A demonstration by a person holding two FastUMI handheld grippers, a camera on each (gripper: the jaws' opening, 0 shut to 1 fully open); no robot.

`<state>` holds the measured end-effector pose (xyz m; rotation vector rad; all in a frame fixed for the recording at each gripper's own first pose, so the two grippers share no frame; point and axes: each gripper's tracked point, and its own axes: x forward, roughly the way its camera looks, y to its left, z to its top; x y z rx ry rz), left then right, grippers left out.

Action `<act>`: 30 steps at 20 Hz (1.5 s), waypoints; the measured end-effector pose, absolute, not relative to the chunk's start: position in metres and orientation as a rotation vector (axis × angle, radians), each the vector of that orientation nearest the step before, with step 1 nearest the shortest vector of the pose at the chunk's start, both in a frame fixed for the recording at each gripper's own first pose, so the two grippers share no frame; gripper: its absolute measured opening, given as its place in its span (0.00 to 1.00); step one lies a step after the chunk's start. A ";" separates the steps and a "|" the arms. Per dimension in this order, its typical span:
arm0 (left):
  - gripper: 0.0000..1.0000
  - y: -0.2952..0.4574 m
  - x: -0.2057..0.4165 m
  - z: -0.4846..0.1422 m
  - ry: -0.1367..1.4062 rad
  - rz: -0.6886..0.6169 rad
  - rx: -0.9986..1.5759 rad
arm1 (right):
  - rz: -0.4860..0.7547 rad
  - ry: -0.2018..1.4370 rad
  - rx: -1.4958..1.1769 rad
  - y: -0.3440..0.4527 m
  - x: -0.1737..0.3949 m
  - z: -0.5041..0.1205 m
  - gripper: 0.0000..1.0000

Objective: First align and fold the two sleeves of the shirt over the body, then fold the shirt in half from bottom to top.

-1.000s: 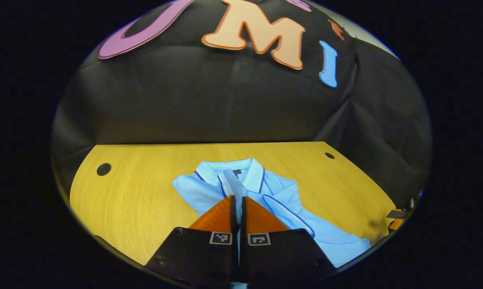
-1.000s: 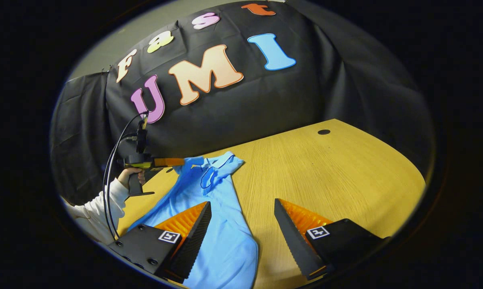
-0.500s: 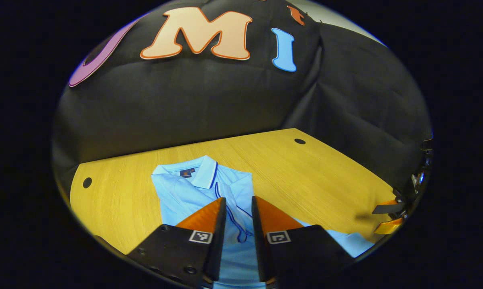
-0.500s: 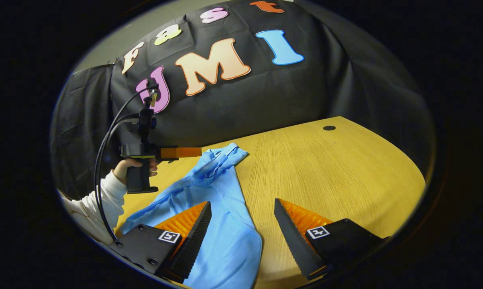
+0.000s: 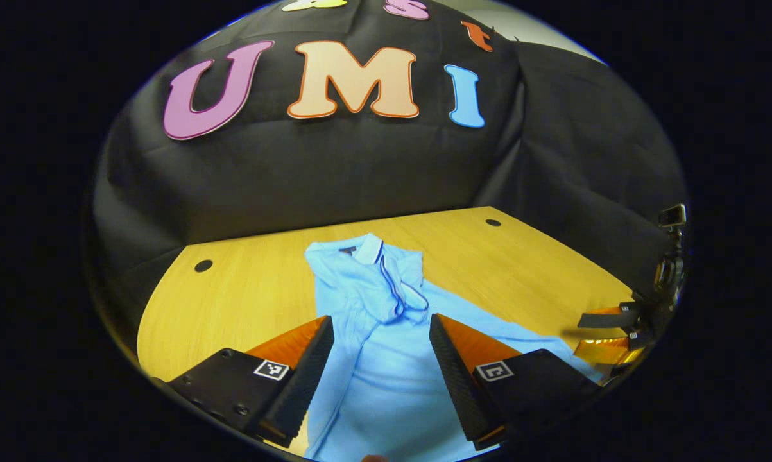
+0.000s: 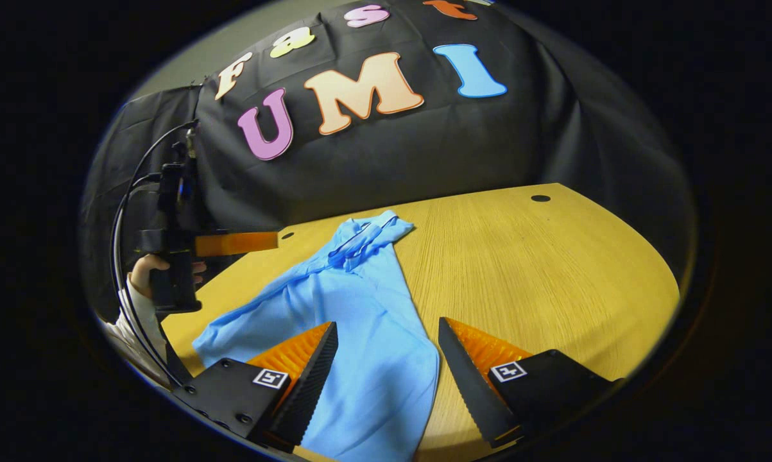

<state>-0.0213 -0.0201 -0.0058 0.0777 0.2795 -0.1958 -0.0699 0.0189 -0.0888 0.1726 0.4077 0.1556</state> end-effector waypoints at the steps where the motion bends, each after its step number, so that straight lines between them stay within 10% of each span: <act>1: 0.90 -0.012 -0.036 -0.013 0.290 -0.179 0.078 | 0.164 0.417 0.161 0.022 -0.077 -0.092 0.98; 12: 0.89 0.058 -0.167 -0.106 0.417 -0.061 0.017 | 0.153 0.503 0.028 0.019 -0.152 -0.128 0.98; 24: 0.90 0.052 -0.173 -0.144 0.421 -0.088 0.047 | 0.120 0.468 -0.053 0.030 -0.180 -0.142 0.99; 30: 0.73 0.035 -0.169 -0.143 0.357 -0.137 0.055 | 0.172 0.451 -0.055 0.051 -0.176 -0.145 0.80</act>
